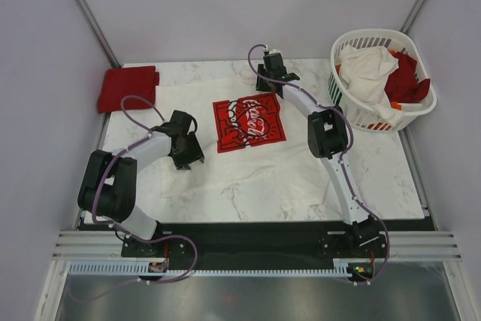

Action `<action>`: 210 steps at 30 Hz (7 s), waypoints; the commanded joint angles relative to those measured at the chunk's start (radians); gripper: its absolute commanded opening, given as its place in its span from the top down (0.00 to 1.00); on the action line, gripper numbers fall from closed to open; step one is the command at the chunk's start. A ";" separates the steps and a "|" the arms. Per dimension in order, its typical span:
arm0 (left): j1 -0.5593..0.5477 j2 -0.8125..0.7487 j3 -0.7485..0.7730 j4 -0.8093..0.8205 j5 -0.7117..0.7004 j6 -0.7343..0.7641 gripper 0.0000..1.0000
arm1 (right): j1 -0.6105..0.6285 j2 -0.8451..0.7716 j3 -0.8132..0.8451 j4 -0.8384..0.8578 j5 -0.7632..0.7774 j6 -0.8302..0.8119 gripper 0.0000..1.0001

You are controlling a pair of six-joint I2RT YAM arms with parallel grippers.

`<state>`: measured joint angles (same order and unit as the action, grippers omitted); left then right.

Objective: Fold and stack the t-shirts
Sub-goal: Flatten the tshirt out, then fold the tshirt

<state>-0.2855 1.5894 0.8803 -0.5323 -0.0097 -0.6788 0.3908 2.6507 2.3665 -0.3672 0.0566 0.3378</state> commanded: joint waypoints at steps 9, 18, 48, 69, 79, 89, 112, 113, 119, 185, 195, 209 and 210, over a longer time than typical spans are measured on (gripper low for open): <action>-0.011 -0.063 -0.179 0.038 0.031 -0.059 0.39 | -0.029 0.061 0.060 0.270 0.046 0.075 0.50; -0.021 -0.121 -0.236 0.025 0.077 -0.082 0.41 | -0.078 0.205 0.149 0.490 0.071 0.246 0.39; -0.066 -0.463 -0.047 -0.159 -0.033 0.024 0.19 | -0.026 -1.043 -1.036 0.198 0.428 0.242 0.09; -0.035 -0.664 -0.386 -0.210 0.039 -0.346 0.23 | -0.173 -1.608 -1.537 -0.271 -0.121 0.423 0.02; 0.138 -0.608 -0.431 -0.202 0.041 -0.358 0.25 | -0.197 -1.451 -1.535 -0.213 -0.216 0.353 0.02; 0.089 -0.447 -0.371 -0.203 -0.067 -0.358 0.51 | -0.201 -1.374 -1.549 -0.156 -0.281 0.351 0.04; 0.134 -0.302 -0.150 -0.046 -0.102 -0.176 0.98 | -0.290 -1.634 -1.711 -0.455 -0.064 0.395 0.24; 0.135 -0.304 -0.152 -0.041 -0.102 -0.176 0.98 | -0.290 -1.652 -1.728 -0.458 -0.090 0.397 0.25; 0.135 -0.327 -0.193 -0.020 -0.088 -0.182 0.98 | -0.290 -1.594 -1.810 -0.406 -0.146 0.397 0.28; 0.164 -0.670 0.006 -0.314 0.017 -0.104 0.98 | -0.297 -1.733 -1.419 -0.455 -0.179 0.363 1.00; 0.166 -0.811 -0.058 -0.416 0.019 -0.113 0.98 | -0.293 -1.861 -1.328 -0.601 -0.091 0.391 1.00; 0.166 -0.976 -0.179 -0.538 0.171 -0.146 0.98 | -0.287 -2.204 -1.619 -0.616 -0.136 0.428 1.00; 0.166 -0.980 -0.185 -0.551 0.174 -0.139 0.98 | -0.283 -2.204 -1.621 -0.612 -0.168 0.408 1.00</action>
<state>-0.1253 0.6376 0.7052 -1.0367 0.1127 -0.8173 0.1024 0.4591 0.7559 -0.9859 -0.0498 0.7483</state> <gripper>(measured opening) 0.032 0.010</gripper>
